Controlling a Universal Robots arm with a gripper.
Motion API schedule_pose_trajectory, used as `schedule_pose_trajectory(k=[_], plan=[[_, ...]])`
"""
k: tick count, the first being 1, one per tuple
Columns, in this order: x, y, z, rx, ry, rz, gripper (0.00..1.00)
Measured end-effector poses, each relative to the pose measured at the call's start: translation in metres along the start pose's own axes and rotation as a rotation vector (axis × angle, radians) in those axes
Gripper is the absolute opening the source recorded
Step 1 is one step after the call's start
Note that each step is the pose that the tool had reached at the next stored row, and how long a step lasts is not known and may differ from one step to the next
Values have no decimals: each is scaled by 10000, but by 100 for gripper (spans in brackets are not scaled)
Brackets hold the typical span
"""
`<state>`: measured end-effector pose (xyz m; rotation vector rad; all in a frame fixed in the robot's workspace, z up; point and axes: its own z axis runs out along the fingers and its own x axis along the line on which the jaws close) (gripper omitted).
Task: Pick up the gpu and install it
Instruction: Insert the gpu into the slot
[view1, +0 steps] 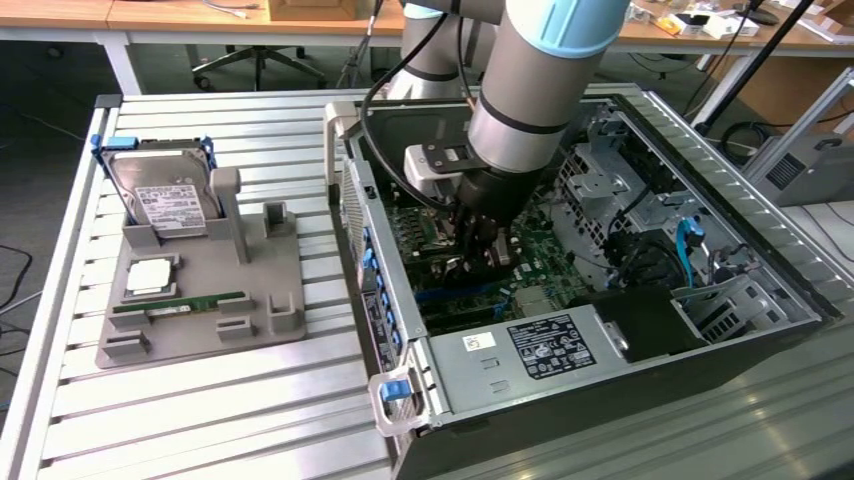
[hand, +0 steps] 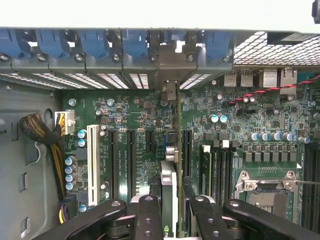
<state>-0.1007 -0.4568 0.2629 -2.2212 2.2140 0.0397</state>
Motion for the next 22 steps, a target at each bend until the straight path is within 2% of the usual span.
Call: schedule_pose_trajectory(k=[9,15,20,22], plan=[[0,0,0,1,0,2,27],[-2,1,-50,5,0,16,27],[-2,0,-51,8,-2,157,27],[-1,1,-50,10,30,223,27]])
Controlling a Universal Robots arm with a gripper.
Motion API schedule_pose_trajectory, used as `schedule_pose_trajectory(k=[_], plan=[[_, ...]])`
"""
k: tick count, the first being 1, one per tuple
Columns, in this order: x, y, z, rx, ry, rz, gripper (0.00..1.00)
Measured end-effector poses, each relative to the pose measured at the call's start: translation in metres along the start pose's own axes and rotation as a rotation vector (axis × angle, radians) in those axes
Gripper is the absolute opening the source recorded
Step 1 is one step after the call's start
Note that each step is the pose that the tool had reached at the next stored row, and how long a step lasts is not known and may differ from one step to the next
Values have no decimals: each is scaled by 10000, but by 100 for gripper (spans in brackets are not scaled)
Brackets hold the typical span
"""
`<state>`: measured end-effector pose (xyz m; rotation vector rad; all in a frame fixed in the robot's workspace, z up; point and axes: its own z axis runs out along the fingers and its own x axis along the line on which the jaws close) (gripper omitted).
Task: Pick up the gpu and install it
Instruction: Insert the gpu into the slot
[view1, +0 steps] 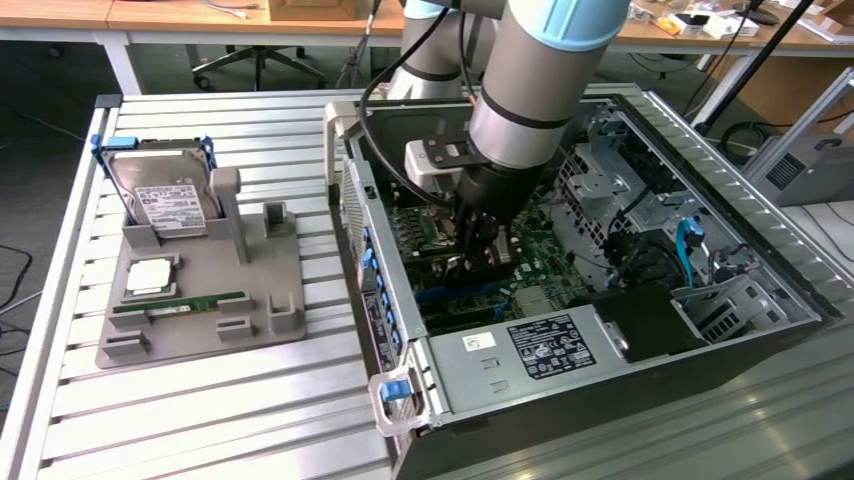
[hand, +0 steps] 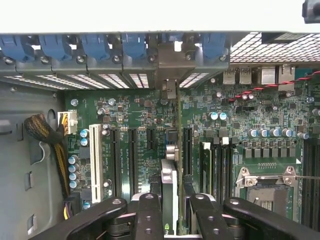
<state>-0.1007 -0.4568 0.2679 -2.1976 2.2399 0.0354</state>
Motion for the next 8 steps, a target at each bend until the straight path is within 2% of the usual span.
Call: schedule_pose_trajectory(k=[4,5,6,8], plan=[[0,0,1,3,138,36,27],[0,1,3,4,211,39,27],[0,0,3,5,249,39,27],[-1,0,4,5,263,38,27]])
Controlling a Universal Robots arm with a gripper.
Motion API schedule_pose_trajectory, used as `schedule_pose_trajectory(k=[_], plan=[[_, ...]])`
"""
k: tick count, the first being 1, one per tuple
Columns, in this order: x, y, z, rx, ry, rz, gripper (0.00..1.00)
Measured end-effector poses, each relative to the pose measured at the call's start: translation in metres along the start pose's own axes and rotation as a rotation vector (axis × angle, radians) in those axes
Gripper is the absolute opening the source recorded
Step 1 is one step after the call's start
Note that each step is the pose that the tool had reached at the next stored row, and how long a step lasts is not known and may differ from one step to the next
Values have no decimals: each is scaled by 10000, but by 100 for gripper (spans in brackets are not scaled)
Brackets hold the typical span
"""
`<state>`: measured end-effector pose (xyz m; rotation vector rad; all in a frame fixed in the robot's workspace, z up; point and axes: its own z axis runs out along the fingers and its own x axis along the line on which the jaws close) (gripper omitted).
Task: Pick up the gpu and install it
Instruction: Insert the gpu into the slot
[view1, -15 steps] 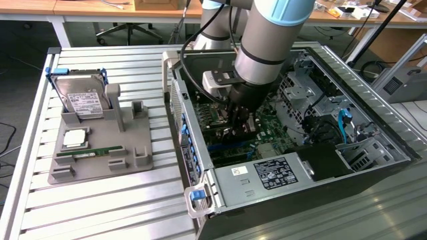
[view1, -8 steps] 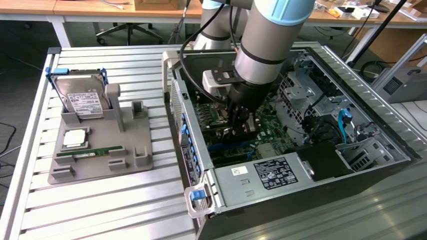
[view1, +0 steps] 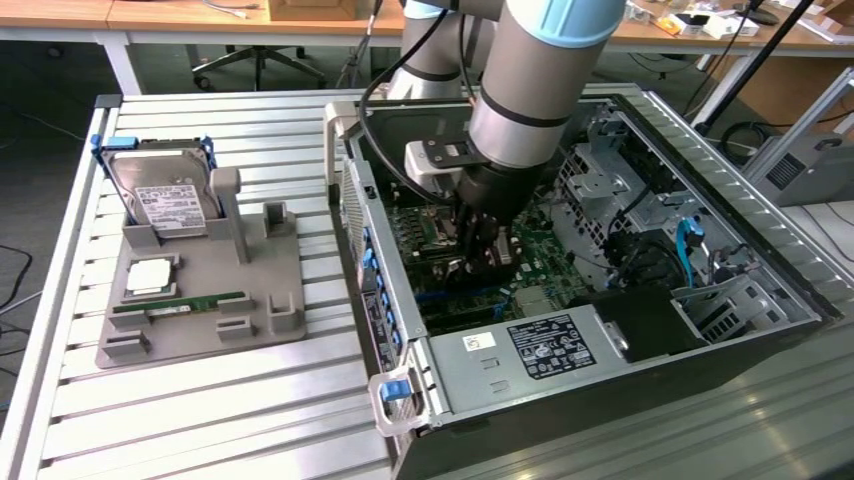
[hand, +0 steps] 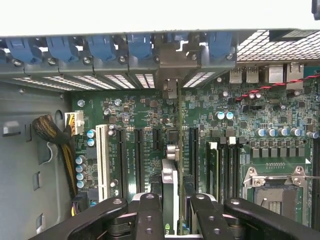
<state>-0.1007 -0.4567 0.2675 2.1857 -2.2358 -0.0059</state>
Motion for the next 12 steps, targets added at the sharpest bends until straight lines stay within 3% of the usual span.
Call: schedule_pose_trajectory(k=[12], plan=[[-38,1,25,-1,3,1,27]])
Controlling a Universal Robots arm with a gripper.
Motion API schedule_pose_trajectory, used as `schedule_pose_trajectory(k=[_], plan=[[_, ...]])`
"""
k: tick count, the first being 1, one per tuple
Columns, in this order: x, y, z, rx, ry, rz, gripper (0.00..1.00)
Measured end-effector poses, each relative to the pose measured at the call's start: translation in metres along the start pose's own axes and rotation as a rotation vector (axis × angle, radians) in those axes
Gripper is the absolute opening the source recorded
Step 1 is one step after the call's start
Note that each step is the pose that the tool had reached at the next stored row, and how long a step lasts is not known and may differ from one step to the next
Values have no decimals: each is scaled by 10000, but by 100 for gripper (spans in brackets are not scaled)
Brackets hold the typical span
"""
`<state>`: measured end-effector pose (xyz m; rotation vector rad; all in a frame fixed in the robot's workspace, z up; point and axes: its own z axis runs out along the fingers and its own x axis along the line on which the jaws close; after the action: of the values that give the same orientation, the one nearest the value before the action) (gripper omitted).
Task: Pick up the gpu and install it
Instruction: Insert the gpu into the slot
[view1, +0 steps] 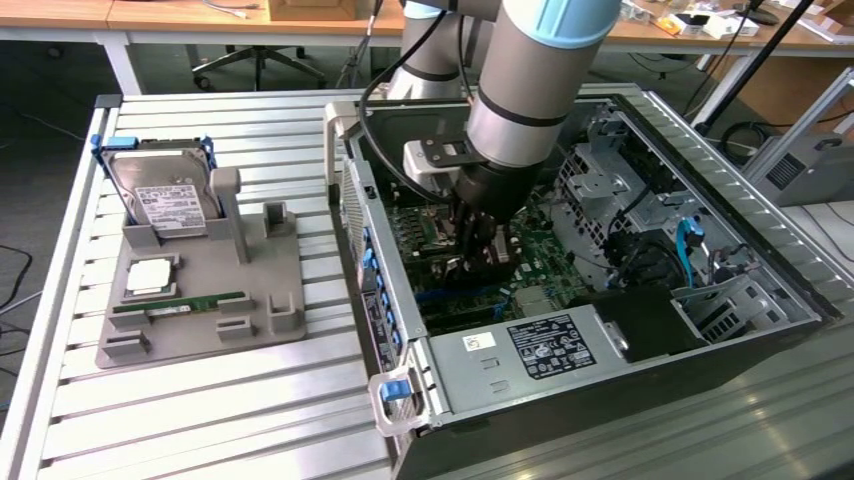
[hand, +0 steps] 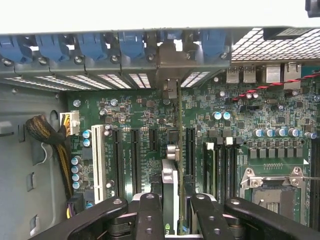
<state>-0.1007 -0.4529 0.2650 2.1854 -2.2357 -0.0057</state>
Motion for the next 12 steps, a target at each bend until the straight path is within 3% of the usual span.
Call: schedule_pose_trajectory(k=[12], plan=[[-1,0,11,2,26,1,27]])
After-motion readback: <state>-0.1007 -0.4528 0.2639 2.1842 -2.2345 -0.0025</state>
